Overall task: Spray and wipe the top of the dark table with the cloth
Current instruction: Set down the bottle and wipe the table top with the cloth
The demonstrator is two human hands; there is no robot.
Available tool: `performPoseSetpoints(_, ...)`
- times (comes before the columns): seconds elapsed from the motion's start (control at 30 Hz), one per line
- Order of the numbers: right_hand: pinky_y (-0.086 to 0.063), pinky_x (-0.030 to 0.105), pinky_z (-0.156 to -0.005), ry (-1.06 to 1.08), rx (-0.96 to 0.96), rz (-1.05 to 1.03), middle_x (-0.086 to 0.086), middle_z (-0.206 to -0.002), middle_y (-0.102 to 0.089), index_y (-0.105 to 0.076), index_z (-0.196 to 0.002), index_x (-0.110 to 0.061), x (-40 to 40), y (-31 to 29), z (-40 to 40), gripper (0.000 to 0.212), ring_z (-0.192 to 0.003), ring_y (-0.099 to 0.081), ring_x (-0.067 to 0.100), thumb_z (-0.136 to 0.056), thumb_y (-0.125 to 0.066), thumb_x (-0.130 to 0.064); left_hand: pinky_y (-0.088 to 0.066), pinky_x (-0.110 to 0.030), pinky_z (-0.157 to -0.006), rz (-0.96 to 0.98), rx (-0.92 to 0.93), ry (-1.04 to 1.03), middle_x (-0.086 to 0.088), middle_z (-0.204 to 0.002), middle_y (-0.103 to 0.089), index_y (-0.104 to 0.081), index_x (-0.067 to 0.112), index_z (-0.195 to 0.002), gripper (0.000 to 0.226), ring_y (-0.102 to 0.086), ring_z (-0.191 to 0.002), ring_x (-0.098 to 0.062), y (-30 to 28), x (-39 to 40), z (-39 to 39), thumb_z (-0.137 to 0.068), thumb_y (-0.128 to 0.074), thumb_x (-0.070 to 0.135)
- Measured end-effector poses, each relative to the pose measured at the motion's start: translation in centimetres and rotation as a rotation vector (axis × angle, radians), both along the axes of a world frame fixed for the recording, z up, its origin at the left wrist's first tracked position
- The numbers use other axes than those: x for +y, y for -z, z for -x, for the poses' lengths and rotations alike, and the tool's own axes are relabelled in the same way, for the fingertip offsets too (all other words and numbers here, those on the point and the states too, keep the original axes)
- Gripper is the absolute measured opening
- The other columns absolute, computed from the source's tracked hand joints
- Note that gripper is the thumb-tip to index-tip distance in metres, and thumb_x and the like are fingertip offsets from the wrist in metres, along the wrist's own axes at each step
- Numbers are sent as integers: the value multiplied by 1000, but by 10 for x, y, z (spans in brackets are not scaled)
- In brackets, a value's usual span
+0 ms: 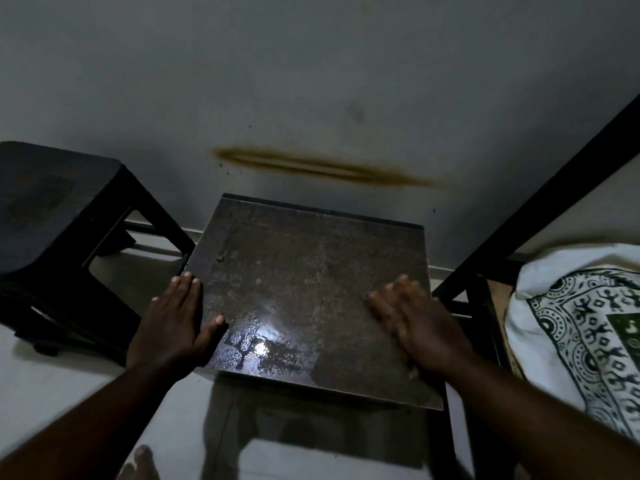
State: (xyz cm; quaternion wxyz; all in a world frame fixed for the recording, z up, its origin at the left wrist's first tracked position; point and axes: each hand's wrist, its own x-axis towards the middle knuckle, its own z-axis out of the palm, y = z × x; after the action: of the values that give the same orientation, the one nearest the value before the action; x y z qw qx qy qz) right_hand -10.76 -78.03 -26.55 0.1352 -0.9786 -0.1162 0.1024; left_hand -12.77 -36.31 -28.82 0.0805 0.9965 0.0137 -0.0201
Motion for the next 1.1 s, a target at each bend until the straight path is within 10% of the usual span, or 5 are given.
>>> performPoseSetpoints(0.27, -14, 42, -119, -18, 37, 66, -2, -163, 8, -11, -154, -37, 61, 23, 42, 57, -152, 1, 22, -99, -27, -41, -28, -52, -114, -5, 7, -12, -15, -159, -24, -33, 5, -148, 95, -19, -148, -28, -6, 0, -1, -82, -24, 73)
performPoseSetpoints(0.43, -51, 34, -95, -388, -45, 24, -4, -148, -50, -51, -137, -33, 103, 24, 74, 66, -137, -41, 14, -74, -54, -51, -27, -50, -115, -11, 28, -19, -13, -161, -19, -29, 6, -150, 98, -15, -149, -25, -9, -4, 2, -81, -20, 74)
performPoseSetpoints(0.73, -21, 44, -120, 416, -53, -126, 10, -165, -12, -22, -154, -22, 16, -3, -34, 56, -151, -9, 25, -101, -29, -37, -21, -48, -118, -1, 45, -14, -11, -163, -11, -23, 8, -153, 102, -10, -150, -22, -8, -3, 0, -79, -16, 77)
performPoseSetpoints(0.97, -42, 37, -104, -281, -3, -174, -4, -152, -41, -51, -137, -27, 125, 7, 58, 59, -135, -48, 17, -82, -43, -45, -19, -47, -118, -4, 67, -9, -8, -163, -6, -18, 10, -154, 110, -6, -150, -20, -7, -2, 1, -75, -9, 86)
performPoseSetpoints(1.1, -14, 40, -118, -134, 39, -167, -19, -161, -2, -18, -149, -46, 69, 14, 4, 54, -150, -4, 11, -98, -34, -45, -20, -48, -118, 4, 67, -7, -8, -163, -8, -19, 9, -154, 110, -8, -150, -21, -6, -1, 1, -75, -8, 86)
